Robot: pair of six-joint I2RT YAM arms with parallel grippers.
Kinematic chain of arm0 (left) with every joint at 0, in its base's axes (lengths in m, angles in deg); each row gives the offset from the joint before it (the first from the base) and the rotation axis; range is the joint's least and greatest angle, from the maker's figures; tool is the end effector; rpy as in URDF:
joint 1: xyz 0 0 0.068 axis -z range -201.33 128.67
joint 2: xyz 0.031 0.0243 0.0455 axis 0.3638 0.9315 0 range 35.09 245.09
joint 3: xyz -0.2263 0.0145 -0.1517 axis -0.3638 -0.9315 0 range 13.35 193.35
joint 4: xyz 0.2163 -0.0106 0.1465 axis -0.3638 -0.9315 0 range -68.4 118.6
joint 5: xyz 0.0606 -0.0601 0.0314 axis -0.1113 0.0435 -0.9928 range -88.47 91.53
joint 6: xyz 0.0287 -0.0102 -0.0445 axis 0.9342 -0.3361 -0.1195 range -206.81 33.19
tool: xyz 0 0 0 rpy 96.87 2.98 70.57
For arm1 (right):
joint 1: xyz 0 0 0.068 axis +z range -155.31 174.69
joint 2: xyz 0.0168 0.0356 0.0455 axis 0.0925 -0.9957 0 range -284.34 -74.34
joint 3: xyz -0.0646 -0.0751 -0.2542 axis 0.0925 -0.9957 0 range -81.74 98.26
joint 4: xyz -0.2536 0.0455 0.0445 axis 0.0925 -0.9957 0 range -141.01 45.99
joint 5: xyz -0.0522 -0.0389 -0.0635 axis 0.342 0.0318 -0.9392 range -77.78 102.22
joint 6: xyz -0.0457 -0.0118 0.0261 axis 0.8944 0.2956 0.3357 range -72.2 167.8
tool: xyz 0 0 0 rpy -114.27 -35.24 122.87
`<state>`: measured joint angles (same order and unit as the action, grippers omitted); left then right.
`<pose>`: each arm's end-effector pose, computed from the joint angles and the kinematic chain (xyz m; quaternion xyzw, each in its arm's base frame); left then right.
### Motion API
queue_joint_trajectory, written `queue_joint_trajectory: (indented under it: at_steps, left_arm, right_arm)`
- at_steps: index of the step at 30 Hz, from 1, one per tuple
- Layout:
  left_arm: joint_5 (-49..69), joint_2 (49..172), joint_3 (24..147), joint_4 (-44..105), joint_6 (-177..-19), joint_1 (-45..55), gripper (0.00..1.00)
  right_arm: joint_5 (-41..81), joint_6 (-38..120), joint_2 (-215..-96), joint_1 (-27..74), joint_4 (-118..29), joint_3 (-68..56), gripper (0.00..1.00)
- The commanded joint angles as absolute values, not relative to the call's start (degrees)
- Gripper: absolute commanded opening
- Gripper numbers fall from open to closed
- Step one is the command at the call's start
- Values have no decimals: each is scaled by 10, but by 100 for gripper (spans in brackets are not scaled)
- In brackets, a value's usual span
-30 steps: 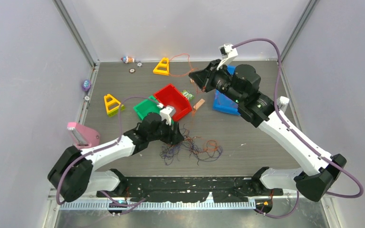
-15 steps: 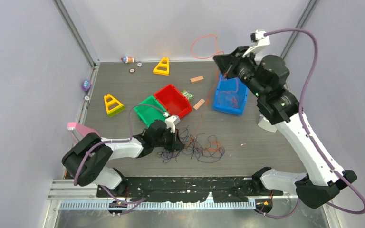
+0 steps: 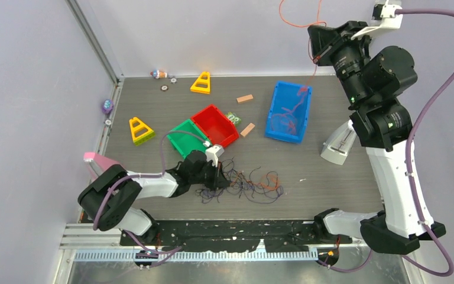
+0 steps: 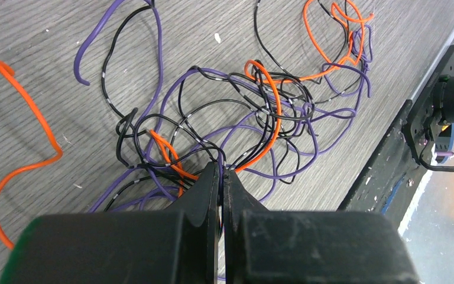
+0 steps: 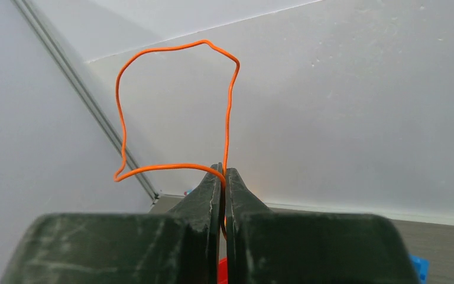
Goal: Untangle the cables
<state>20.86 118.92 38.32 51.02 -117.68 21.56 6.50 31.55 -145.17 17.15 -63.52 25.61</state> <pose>0.1797 -0.1831 0.1334 0.1674 0.8673 -0.3864 0.2653 0.1854 0.0728 0.5889 0.0079 0.5953 0.2381 0.7674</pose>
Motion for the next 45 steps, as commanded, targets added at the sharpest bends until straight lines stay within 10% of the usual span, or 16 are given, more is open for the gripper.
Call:
queue_joint_trajectory:
  at_steps: [1,19,37,45]
  left_arm:
    - [226,1158,377,519,-1161,216,0]
    - [187,1013,471,319,-1076,217,0]
    - [145,935,515,234,-1059,217,49]
    - [134,930,518,224,-1051,217,53]
  right_arm:
    - [50,333,-1470,158,-651,253,5]
    - [107,312,-1536,52,-580,150,5]
    - [94,295,-1709,40,-542,68,5]
    - [74,233,-1841,38,-613,94,5]
